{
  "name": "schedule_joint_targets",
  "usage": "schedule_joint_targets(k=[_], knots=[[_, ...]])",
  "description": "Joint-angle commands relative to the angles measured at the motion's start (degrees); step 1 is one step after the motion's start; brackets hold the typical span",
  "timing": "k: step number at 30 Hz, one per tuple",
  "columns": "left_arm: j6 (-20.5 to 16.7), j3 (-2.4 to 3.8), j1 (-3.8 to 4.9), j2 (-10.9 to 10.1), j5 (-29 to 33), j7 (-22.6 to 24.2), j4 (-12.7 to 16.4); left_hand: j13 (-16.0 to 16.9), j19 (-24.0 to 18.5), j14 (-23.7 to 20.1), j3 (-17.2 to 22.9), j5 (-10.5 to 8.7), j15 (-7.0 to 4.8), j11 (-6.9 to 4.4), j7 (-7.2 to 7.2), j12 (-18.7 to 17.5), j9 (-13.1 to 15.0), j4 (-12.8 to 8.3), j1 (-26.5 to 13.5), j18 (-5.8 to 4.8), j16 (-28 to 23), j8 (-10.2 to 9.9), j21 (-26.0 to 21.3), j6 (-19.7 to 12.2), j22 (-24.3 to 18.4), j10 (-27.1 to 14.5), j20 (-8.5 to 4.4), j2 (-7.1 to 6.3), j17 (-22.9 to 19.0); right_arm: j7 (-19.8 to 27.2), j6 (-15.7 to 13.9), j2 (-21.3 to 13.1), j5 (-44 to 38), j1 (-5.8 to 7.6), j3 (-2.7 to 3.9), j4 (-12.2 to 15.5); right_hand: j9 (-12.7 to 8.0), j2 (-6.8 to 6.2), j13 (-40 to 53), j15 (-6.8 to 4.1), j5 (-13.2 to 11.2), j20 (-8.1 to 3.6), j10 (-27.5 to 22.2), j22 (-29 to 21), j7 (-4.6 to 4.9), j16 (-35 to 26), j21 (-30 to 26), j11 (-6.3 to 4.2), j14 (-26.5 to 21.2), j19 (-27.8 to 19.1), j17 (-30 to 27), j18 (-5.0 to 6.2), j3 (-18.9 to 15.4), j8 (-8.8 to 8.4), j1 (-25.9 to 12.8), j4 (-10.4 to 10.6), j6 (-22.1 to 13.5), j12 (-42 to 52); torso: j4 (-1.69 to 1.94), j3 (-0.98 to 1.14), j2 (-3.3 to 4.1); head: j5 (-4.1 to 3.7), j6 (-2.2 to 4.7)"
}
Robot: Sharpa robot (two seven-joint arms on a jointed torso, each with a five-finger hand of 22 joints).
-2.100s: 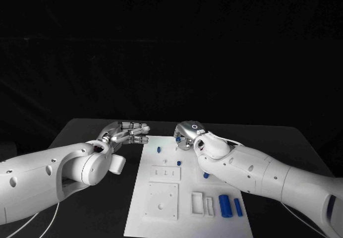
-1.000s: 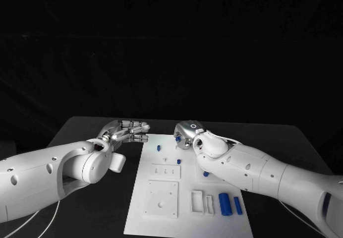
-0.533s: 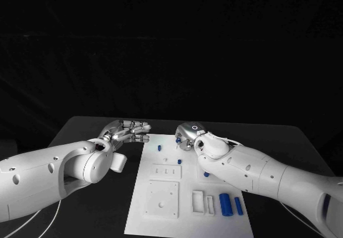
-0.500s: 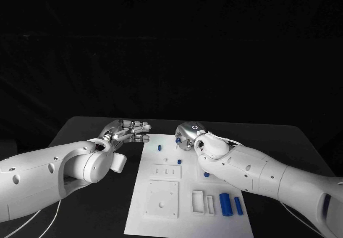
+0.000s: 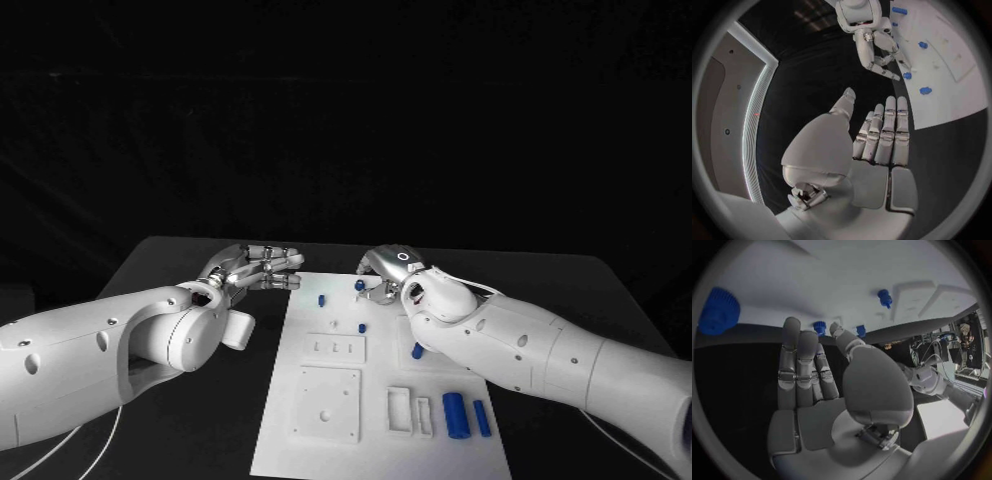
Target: Assemble the parts on the task board
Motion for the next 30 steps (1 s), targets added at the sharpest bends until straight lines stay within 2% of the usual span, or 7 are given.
schedule_joint_targets(k=[1,4,7,11,17,20,30], knots=[[0.8,0.08,0.15,0.0,-0.1,0.3,0.4,0.1,-0.4,-0.4,0.2,0.28,0.17,0.00,0.02,0.2,-0.1,-0.3,0.1,0.31,-0.1,-0.1,0.3,-0.5,-0.1,-0.6,-0.01,-0.39,0.1,0.7,-1.4,-2.6,1.9,0.12,1.26,2.9,-0.1,-0.23,0.0,-0.18,-0.2,0.07,2.0,-0.2,0.58,-0.3,-0.3,-0.60,0.3,1.9,0.0,0.53,-0.3,0.22,-0.4,0.7,-0.3,-0.1,-0.47,0.08,-0.12,-0.21,0.49],[1.0,0.08,0.15,-0.3,-0.1,0.3,0.6,0.1,-0.5,-0.5,0.2,0.25,0.18,-0.19,-0.05,0.2,-0.1,-0.3,0.0,0.36,-0.2,0.0,0.3,0.2,-0.1,0.2,0.04,-0.31,0.1,1.2,-1.5,-5.3,3.1,0.13,2.73,5.2,0.0,0.18,0.1,-1.15,0.2,-0.75,8.5,0.0,0.87,0.1,0.1,-1.97,0.6,2.2,0.4,0.05,0.6,0.23,-0.9,0.7,-0.1,-0.2,-0.94,0.19,-0.30,-0.12,0.59],[1.0,0.08,0.15,-0.7,-0.1,0.4,0.7,0.1,-0.4,-0.4,-0.2,0.21,-0.03,-0.94,-0.29,0.3,0.0,-0.6,0.0,0.21,-0.3,0.0,0.2,1.3,-0.1,3.2,-0.10,0.17,0.1,2.4,-1.1,-8.7,6.2,0.14,4.72,7.5,0.1,0.37,1.3,-3.14,0.9,-2.41,18.2,1.2,-0.17,1.9,1.9,-4.88,0.6,2.3,2.0,-0.83,2.2,0.37,-0.9,0.2,1.5,1.0,-1.54,0.42,-0.44,0.05,0.64],[0.9,0.08,0.15,-1.0,-0.1,0.6,0.6,0.1,-0.4,-0.4,-0.6,0.32,-0.01,-0.82,-0.31,0.3,0.0,-1.1,0.1,0.10,-0.4,0.1,0.1,1.9,-0.1,2.7,-0.15,0.48,0.1,3.4,1.6,-11.7,10.6,0.15,6.32,8.4,0.1,0.34,10.8,-5.02,2.2,-5.20,24.5,2.6,-0.65,2.2,2.9,-7.37,0.1,1.7,4.0,-4.08,-0.7,0.35,-0.9,-1.4,1.8,2.0,-2.01,0.68,-0.60,0.14,0.56],[0.9,0.07,0.15,-1.3,-0.1,0.7,0.4,0.1,-0.3,-0.3,-0.6,0.33,0.08,-0.37,-0.20,0.2,0.0,-1.2,0.1,0.18,-0.4,0.1,0.1,1.6,-0.1,0.9,-0.09,0.30,0.1,4.3,8.4,-14.3,15.0,0.16,7.31,7.6,0.2,2.17,48.0,-4.83,7.4,-4.93,13.8,6.6,-0.74,6.1,6.0,-7.35,-0.9,1.4,10.9,-4.02,-9.6,0.54,-1.0,-1.4,0.0,33.6,-2.38,1.08,-0.62,0.17,0.43],[0.9,0.07,0.15,-1.3,-0.1,0.8,0.2,0.1,-0.3,-0.3,-0.6,0.35,0.08,-0.34,-0.19,0.3,0.0,-1.1,0.1,0.21,-0.4,0.1,0.1,1.5,-0.1,0.7,-0.08,0.24,0.1,4.7,10.9,-14.6,16.2,0.16,7.48,6.4,0.1,1.97,60.4,-4.10,10.0,-4.15,12.9,12.1,-0.46,11.4,11.1,-6.89,-1.3,0.7,22.9,-2.93,-11.2,0.25,-0.7,-1.2,-1.0,48.5,-2.29,1.09,-0.61,0.03,0.25],[1.3,0.06,0.14,-1.1,-0.1,0.8,-0.1,0.1,-0.3,-0.3,-0.3,0.35,0.12,-0.26,-0.18,0.3,0.0,-1.0,0.1,0.27,-0.4,0.1,0.0,1.4,-0.1,0.3,-0.02,0.11,0.1,5.5,15.6,-12.3,17.0,0.05,7.62,1.6,0.0,1.94,67.6,-3.49,12.5,-3.39,15.8,19.6,0.31,12.5,15.7,-6.06,0.5,0.9,33.7,-2.28,-12.6,0.26,-0.3,-0.4,-4.0,59.7,-2.15,1.13,-0.55,-0.35,0.05]])
